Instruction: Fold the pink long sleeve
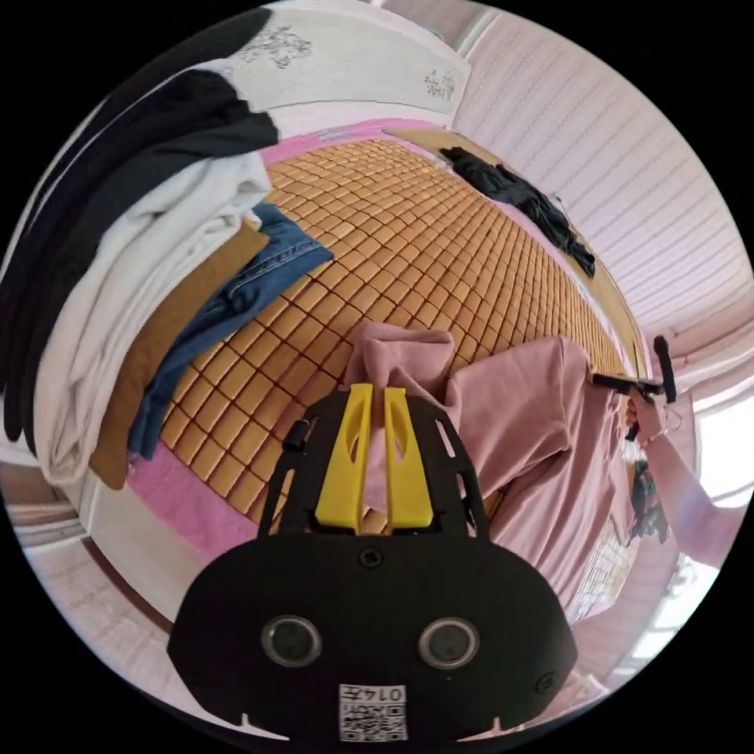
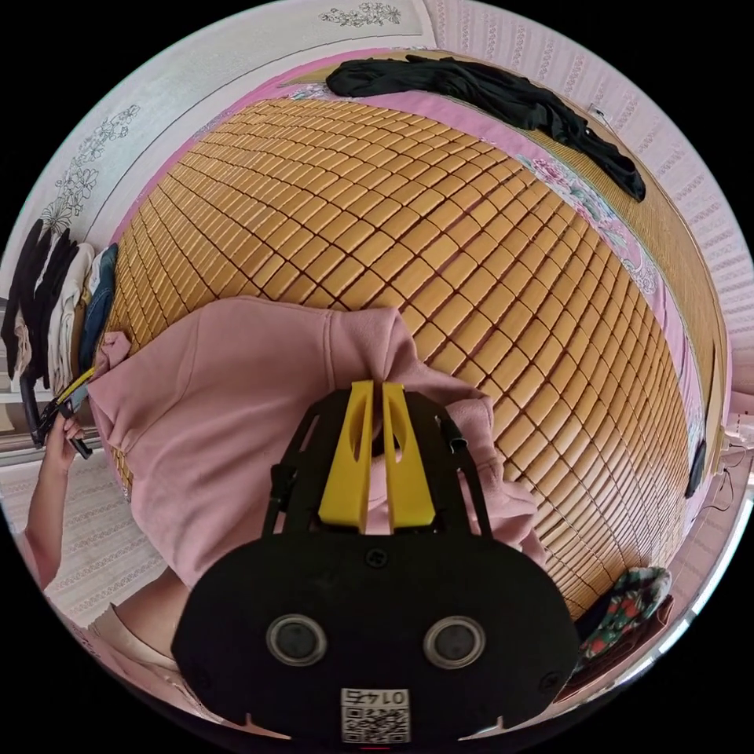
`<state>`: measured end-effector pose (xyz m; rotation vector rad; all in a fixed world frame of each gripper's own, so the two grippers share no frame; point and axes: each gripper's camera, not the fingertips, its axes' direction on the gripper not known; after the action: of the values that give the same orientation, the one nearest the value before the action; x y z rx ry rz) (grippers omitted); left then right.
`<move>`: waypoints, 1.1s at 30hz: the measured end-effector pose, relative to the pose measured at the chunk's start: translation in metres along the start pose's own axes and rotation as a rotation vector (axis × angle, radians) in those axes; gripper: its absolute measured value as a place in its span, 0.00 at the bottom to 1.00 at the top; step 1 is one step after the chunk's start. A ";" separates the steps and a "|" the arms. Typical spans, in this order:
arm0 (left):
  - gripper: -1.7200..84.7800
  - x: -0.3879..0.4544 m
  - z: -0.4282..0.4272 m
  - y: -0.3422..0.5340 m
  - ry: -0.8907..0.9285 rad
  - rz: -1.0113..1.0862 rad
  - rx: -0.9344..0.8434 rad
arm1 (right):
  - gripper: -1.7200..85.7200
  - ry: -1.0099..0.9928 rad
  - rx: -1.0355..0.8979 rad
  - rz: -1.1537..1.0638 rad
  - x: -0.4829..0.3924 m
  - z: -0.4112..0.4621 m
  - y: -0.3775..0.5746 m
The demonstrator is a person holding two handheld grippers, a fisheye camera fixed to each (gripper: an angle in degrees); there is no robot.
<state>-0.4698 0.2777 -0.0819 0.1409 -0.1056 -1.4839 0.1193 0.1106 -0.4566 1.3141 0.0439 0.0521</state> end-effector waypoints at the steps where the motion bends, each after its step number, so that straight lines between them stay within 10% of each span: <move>1: 0.05 -0.003 -0.012 0.006 0.010 -0.042 0.027 | 0.02 0.008 0.002 -0.005 -0.001 0.000 0.000; 9: 0.09 0.030 -0.078 0.087 -0.468 0.015 0.241 | 0.03 0.039 0.039 0.004 -0.002 -0.001 0.014; 33: 0.01 -0.011 0.042 0.026 -0.493 -0.170 -0.035 | 0.04 -0.011 0.037 0.019 0.059 -0.007 0.072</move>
<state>-0.4520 0.2896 -0.0361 -0.2531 -0.4744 -1.6646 0.1773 0.1394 -0.3891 1.3520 0.0229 0.0604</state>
